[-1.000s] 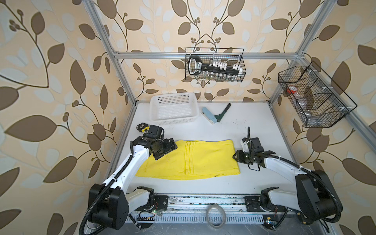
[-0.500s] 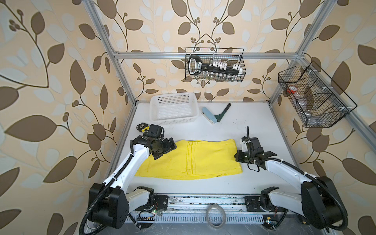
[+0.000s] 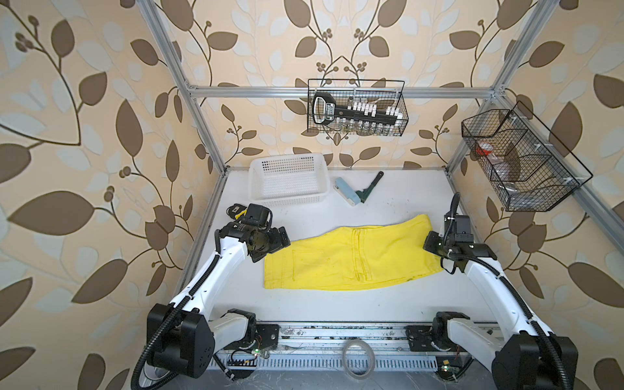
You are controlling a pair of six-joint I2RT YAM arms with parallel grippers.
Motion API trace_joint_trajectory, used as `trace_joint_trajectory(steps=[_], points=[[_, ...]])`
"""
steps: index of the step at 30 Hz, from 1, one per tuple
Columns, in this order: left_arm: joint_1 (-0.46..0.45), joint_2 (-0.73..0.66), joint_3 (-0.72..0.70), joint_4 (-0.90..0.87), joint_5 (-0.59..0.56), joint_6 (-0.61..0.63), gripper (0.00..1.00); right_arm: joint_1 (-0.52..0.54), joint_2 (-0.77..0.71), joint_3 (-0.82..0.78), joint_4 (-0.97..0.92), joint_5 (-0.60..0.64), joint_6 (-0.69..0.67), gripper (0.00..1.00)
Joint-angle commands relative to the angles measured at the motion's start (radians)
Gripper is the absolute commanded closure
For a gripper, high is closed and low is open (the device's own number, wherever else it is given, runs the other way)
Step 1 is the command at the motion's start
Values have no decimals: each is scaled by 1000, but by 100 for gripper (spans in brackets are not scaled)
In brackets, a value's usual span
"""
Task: Fold and stack the trousers
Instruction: Fold the trousers at the center of the table.
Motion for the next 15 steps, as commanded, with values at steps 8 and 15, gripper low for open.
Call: trace_joint_trajectory(steps=[8, 15], points=[[-10, -28, -172, 7, 30, -49, 18, 95, -42, 226, -107, -62, 1, 100], [-8, -34, -246, 76, 16, -149, 28, 419, -2, 365, -159, 4, 124, 100]])
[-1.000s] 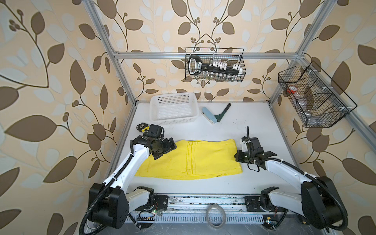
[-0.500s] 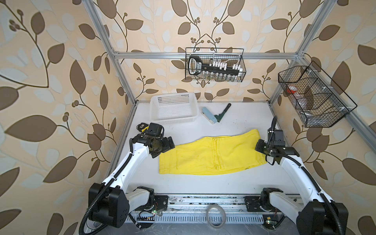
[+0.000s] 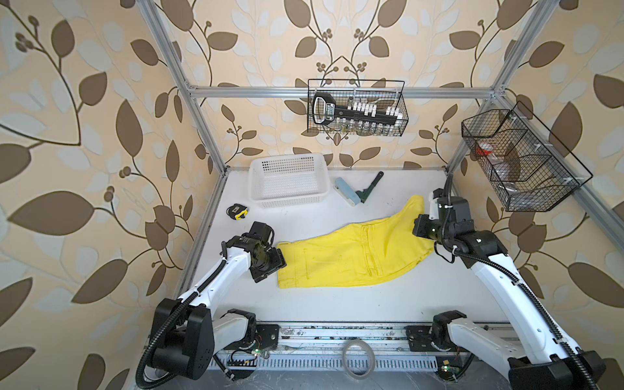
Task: Fold and stack the trousers
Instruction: Fold the trousers at the center of the table.
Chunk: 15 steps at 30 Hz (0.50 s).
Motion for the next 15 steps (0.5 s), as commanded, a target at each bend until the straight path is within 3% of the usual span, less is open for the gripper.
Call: trace_joint_trajectory(steps=[1, 8, 15], points=[[-8, -10, -31, 59, 19, -61, 31, 142, 30, 80, -28, 54, 91, 100], [-8, 15, -35, 79, 33, -61, 39, 458, 141, 178, 16, 149, 269, 100], [-10, 24, -44, 87, 43, -55, 42, 647, 294, 221, 105, 190, 433, 100]])
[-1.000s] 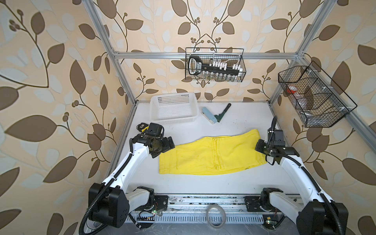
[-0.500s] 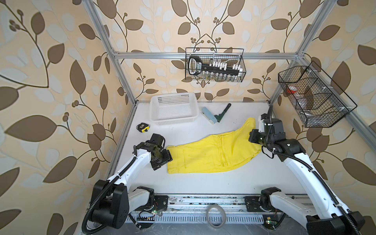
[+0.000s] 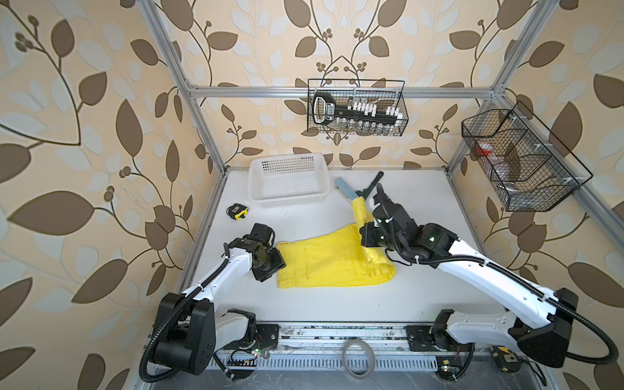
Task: Fold and stack the trousers
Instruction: Fold the trousers at the center of the table.
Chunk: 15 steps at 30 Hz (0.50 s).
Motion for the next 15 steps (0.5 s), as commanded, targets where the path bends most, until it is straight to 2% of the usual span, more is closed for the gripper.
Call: trace_joint_trajectory(steps=[1, 6, 8, 15], points=[[-8, -12, -2, 1, 14, -9, 42, 70, 65, 63, 86, 47, 130, 100], [-8, -28, 4, -5, 19, -11, 45, 133, 179, 86, 184, 30, 239, 100], [-10, -28, -1, 0, 27, -12, 49, 156, 221, 112, 217, 26, 251, 100], [-8, -29, -15, 18, 44, -20, 50, 203, 347, 173, 269, -24, 292, 100]])
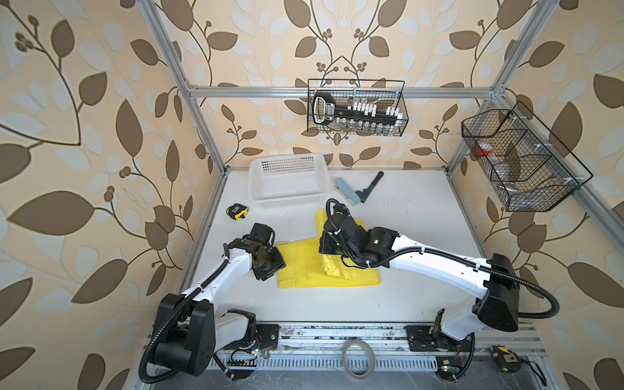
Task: Fold and stack the trousers
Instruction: Fold the trousers at the center of the table.
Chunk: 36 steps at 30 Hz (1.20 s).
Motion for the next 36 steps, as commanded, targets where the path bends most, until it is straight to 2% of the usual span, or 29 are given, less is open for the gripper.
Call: trace_joint_trajectory(steps=[1, 14, 20, 29, 34, 36], points=[[-9, -23, -14, 5, 23, -16, 50, 28, 35, 52, 79, -24, 57, 100], [-8, -30, -25, 16, 22, -37, 56, 66, 218, 85, 178, -110, 118, 99], [-8, -53, -19, -8, 2, -46, 57, 68, 291, 66, 316, -165, 130, 98], [-8, -144, -3, -112, -108, -100, 56, 68, 385, 17, 558, -256, 165, 92], [-8, -241, 49, -234, -263, -106, 56, 64, 412, -20, 726, -335, 175, 81], [-8, -273, 88, -282, -317, -103, 55, 55, 403, -34, 783, -361, 175, 74]])
